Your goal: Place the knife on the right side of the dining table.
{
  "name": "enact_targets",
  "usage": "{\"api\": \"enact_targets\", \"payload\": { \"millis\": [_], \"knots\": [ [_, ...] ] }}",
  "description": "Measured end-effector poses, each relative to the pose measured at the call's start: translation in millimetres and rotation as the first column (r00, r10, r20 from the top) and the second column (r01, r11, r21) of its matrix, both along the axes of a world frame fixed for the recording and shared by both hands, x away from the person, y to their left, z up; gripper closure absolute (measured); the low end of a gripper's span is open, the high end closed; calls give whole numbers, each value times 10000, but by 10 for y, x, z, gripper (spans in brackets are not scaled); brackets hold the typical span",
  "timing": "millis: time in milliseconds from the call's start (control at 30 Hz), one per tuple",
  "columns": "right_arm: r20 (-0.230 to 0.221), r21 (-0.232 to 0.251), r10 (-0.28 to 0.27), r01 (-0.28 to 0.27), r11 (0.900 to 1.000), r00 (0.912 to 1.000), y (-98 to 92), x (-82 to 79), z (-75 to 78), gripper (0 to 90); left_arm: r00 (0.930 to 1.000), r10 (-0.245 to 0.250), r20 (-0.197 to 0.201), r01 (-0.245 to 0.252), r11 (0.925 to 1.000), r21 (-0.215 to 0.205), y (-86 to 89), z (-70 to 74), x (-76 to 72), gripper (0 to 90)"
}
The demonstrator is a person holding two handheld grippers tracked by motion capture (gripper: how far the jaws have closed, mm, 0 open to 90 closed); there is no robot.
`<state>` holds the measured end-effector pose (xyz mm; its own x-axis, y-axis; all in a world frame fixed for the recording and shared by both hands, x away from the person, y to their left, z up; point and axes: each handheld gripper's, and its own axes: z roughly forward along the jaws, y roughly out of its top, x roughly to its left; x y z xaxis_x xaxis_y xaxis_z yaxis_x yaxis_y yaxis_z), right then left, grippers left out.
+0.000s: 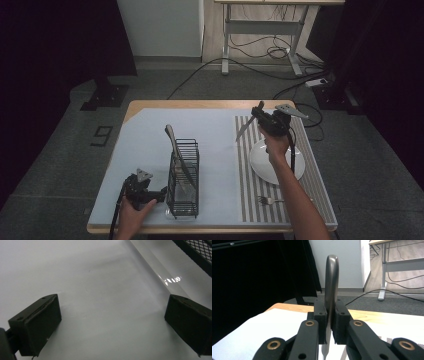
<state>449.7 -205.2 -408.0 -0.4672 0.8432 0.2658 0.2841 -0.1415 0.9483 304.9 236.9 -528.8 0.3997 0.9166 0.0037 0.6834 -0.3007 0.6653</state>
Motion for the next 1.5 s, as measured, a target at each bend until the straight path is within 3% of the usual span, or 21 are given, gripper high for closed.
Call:
{"api": "enact_targets", "payload": {
  "millis": [467,700,933,1500],
  "knots": [
    [88,84,-529,528,9986,9986,-127,176,-5,838,10000,-11,-4,11,10000,11,1,0,0,1],
    [-124,253,-767,770,9967,9970,-216,232,-56,838,10000,-11,-4,11,10000,9,1,0,0,1],
    [-112,159,-742,743,9971,9972,-212,260,-78,838,10000,-2,-1,2,10000,0,0,0,0,1],
    [-159,437,-1130,1136,9926,9935,-232,425,-161,838,10000,-1,-1,1,10000,-3,0,0,1,1]
  ]
}}
